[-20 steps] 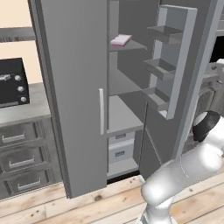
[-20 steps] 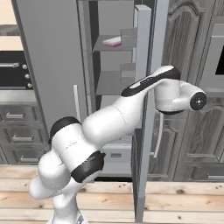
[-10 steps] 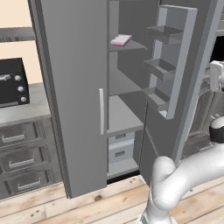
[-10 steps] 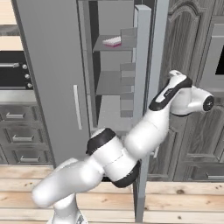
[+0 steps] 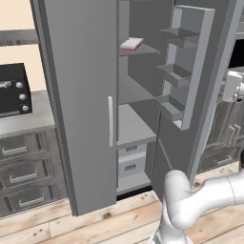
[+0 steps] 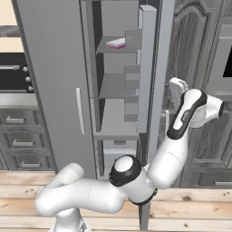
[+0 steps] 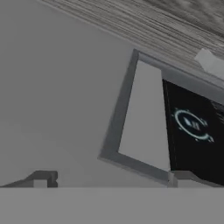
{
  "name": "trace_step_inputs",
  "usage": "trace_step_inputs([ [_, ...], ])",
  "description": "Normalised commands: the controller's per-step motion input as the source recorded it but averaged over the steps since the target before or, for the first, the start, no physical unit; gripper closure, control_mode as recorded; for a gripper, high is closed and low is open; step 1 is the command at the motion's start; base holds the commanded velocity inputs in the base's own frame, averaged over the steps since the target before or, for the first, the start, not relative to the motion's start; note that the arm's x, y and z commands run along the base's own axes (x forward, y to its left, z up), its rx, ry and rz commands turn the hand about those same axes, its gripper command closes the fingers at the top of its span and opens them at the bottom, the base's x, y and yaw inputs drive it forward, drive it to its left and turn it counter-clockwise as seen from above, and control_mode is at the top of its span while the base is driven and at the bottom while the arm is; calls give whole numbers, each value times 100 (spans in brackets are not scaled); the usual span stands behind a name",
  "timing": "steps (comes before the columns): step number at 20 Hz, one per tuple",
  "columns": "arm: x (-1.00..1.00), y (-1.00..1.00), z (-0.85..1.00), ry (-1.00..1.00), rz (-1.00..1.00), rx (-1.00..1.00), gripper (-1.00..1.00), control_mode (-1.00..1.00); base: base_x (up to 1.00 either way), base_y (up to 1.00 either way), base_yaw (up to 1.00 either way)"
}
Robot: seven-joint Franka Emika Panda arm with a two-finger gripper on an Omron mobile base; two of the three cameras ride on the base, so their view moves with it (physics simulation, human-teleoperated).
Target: The ice cube tray has been filled with water. Take the tray and place it in the freezer to make ice. Close the freezer door after placing the tray.
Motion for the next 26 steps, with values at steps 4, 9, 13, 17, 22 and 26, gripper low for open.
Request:
trace_step_inputs([
  [4,0,79,0,-16,18,0,-100,-100,0,0,0],
  [9,-39,95,0,-17,15,-6,-100,-100,0,0,0],
  [13,-17,100,0,-12,11,-10,-100,-100,0,0,0],
  [17,15,100,0,-12,3,-9,-100,-100,0,0,0],
  [22,30,100,0,-11,0,-10,-100,-100,0,0,0],
  [26,57,100,0,-11,0,-6,-100,-100,0,0,0],
])
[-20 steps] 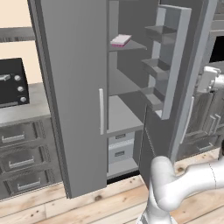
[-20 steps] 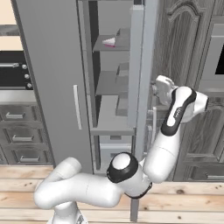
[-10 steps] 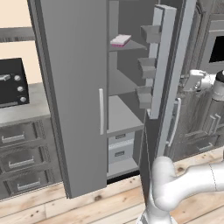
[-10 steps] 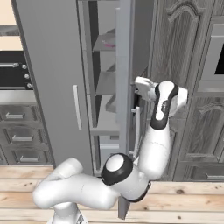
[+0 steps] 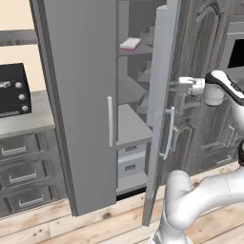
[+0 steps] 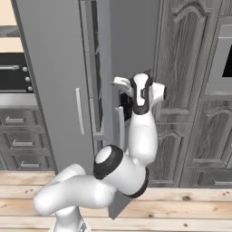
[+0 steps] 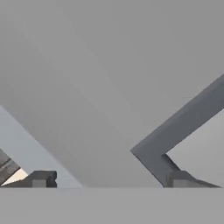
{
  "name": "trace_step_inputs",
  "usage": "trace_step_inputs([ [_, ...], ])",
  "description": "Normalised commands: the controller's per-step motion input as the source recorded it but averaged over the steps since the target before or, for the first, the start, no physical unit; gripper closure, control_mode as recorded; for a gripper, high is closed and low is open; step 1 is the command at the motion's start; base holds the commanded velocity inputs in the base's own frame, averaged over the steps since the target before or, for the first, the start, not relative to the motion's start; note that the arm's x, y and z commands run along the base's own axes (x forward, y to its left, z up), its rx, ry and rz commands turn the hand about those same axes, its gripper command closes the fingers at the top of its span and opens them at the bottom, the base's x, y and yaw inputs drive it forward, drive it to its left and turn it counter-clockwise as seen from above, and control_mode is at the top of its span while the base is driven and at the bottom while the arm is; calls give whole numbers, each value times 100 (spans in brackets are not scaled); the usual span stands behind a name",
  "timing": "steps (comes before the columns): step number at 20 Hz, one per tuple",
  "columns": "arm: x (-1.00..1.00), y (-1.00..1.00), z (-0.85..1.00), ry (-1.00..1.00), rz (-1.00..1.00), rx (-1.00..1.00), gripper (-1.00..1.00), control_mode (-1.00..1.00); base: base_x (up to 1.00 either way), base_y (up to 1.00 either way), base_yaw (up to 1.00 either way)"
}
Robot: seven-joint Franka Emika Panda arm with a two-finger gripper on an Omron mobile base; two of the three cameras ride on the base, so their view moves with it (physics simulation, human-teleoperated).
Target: The ice cube tray has been filled with water. Take the tray and place it in the freezer to make ice. Close the freezer door after placing the tray.
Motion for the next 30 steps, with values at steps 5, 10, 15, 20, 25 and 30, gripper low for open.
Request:
trace_step_inputs([
  [5,70,100,1,-9,0,-6,-100,-100,0,0,0],
  [10,67,86,3,-4,-7,-5,-100,-100,0,0,0],
  [15,71,47,12,0,-11,-2,-100,-100,0,0,0],
  [20,65,31,14,0,-15,-1,-100,-100,0,0,0],
  [25,52,11,15,0,-17,-1,-100,-100,0,0,0],
  [30,60,0,9,1,-16,0,-100,-100,0,0,0],
])
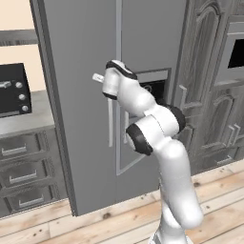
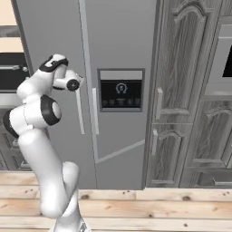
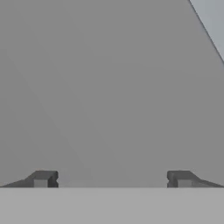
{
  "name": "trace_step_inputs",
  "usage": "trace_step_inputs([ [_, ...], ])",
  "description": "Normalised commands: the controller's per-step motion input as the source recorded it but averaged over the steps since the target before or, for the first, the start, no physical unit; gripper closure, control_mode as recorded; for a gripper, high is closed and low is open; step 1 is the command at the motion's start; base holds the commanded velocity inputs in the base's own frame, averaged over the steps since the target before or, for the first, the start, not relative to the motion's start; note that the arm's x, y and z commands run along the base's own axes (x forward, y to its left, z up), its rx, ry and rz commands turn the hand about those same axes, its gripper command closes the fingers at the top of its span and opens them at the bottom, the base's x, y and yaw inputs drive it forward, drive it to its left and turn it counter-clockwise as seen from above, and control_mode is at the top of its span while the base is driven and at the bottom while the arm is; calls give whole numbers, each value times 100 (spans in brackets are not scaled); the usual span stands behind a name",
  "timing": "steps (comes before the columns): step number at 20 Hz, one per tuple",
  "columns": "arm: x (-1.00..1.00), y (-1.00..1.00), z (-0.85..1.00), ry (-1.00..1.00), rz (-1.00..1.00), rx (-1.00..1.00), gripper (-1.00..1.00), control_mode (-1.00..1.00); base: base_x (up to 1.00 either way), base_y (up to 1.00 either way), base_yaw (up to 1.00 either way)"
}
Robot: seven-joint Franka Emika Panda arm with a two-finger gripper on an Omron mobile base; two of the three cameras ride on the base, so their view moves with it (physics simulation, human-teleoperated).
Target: The ice cube tray has been filled with water. Take the tray and place it in the freezer to make ice. Close the freezer door after placing the tray.
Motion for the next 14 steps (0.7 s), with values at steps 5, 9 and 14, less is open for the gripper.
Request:
trace_step_inputs([
  [5,75,-21,6,8,-8,1,-100,-100,0,0,0],
  [9,51,-60,34,5,-1,7,-100,-100,0,0,0],
  [14,4,-71,64,0,-5,7,-100,-100,0,0,0],
])
